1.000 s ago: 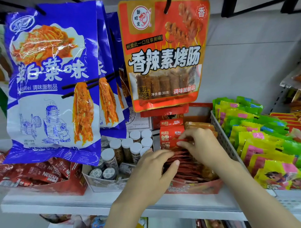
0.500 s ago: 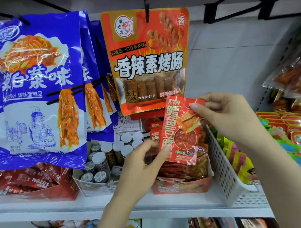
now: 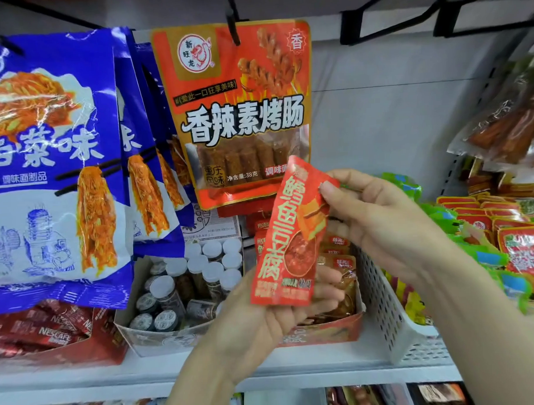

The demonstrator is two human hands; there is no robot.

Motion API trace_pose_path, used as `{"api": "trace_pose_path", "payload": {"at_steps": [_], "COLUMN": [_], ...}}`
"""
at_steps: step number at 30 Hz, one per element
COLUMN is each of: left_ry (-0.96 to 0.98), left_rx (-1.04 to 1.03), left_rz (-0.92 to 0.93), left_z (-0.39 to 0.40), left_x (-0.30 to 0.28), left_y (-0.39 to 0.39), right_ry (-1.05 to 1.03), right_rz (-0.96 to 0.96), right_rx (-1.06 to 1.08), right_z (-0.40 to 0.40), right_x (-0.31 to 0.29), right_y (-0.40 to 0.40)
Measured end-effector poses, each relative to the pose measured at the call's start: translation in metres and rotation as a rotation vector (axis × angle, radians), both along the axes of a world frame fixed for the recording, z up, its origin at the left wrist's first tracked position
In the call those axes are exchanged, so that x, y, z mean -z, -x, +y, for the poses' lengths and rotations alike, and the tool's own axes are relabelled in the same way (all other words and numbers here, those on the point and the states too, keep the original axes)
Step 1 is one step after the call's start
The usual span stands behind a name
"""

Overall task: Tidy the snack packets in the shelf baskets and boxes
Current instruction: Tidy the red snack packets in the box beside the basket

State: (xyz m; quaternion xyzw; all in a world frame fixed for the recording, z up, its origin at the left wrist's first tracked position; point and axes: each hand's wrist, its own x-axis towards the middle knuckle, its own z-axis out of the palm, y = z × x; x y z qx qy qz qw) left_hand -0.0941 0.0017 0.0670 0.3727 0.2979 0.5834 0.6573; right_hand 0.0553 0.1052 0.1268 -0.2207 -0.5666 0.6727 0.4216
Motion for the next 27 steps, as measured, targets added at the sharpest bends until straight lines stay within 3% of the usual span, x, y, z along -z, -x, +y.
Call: {"api": "trace_pose_path", "payload": {"at_steps": [4,9,14,17,22,25,27], "left_ry": [0.083,0.082,0.016,0.02,0.165,0.157,0.146], "left_rx": [-0.139,-0.509,-0.651,-0.598,-0.104,0.065,0.019], "left_rz": [-0.099,0.167,0.37,0.32,-0.202,-0.185,-0.206], "left_z": [0.003,0.009,0.006,0.005,-0.003,-0.004,-0.002], "left_x": [0.003,0.009,0.01,0.008,-0.002,0.002,0.004], "left_y": [0.002,0.01,0.008,0.008,0.008,0.003,0.002], "right_ry": [0.002,0.081,-0.061,-0.031,0.038,0.034,0.032], "right_rz": [-0.047,-0.102,-0.196,-0.161,-0.002,0.042,0.009], "right_rx": [0.025,0.008,0.09,0.142,0.018,-0.07,-0.058], "right_z": [0.001,0.007,0.002,0.002,0.006,0.004,0.006], "right_x": [0.002,-0.003,0.006,0.008,0.004,0.005,0.006], "right_y": [0.003,-0.007,0.0,0.002,-0.002,-0.001,-0.001]}}
